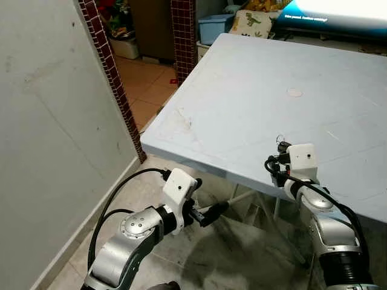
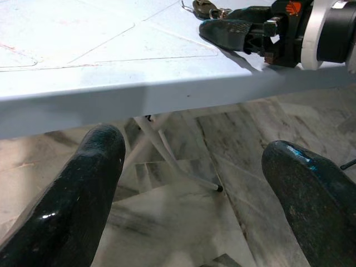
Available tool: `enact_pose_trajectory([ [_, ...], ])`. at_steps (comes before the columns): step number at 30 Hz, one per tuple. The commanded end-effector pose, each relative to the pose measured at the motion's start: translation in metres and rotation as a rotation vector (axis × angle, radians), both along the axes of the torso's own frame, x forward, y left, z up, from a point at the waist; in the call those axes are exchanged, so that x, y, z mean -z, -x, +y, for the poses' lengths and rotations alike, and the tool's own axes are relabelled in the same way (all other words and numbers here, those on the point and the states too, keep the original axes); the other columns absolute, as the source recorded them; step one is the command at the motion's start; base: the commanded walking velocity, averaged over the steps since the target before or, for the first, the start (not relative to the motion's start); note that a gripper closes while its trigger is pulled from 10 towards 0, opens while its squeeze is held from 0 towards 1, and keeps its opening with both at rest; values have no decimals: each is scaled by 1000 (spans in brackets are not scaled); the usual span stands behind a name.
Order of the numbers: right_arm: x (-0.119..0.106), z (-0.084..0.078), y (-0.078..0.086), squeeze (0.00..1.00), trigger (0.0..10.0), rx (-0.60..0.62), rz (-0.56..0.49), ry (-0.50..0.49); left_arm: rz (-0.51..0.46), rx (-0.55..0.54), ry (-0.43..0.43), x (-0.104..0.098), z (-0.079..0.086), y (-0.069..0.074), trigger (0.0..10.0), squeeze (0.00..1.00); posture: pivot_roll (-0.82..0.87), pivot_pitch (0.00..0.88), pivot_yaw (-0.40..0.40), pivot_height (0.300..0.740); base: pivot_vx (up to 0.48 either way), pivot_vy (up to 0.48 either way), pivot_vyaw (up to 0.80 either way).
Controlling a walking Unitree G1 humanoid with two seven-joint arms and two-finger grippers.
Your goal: Hang keys on a hook
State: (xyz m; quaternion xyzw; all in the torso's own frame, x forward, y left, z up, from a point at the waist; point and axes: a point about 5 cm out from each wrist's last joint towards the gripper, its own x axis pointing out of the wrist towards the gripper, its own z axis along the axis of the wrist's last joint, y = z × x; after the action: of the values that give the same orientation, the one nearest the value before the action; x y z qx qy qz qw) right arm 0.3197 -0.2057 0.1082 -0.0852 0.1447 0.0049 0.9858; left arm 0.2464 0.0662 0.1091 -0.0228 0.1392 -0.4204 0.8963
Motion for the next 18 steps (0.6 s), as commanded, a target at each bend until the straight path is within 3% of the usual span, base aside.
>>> enact_pose_trajectory([
  [1, 7, -2, 0, 0, 4275, 3, 40, 2, -2, 8, -10, 1, 1, 1, 10000, 0, -36, 94, 69, 740, 0, 0, 0],
  [2, 10, -2, 1, 0, 0, 2, 54, 1, -2, 8, -10, 1, 1, 1, 10000, 0, -36, 94, 69, 740, 0, 0, 0],
  [18, 24, 17, 6, 0, 0, -92, 144, -49, 0, 13, -12, 1, 1, 1, 10000, 0, -36, 94, 69, 740, 0, 0, 0],
])
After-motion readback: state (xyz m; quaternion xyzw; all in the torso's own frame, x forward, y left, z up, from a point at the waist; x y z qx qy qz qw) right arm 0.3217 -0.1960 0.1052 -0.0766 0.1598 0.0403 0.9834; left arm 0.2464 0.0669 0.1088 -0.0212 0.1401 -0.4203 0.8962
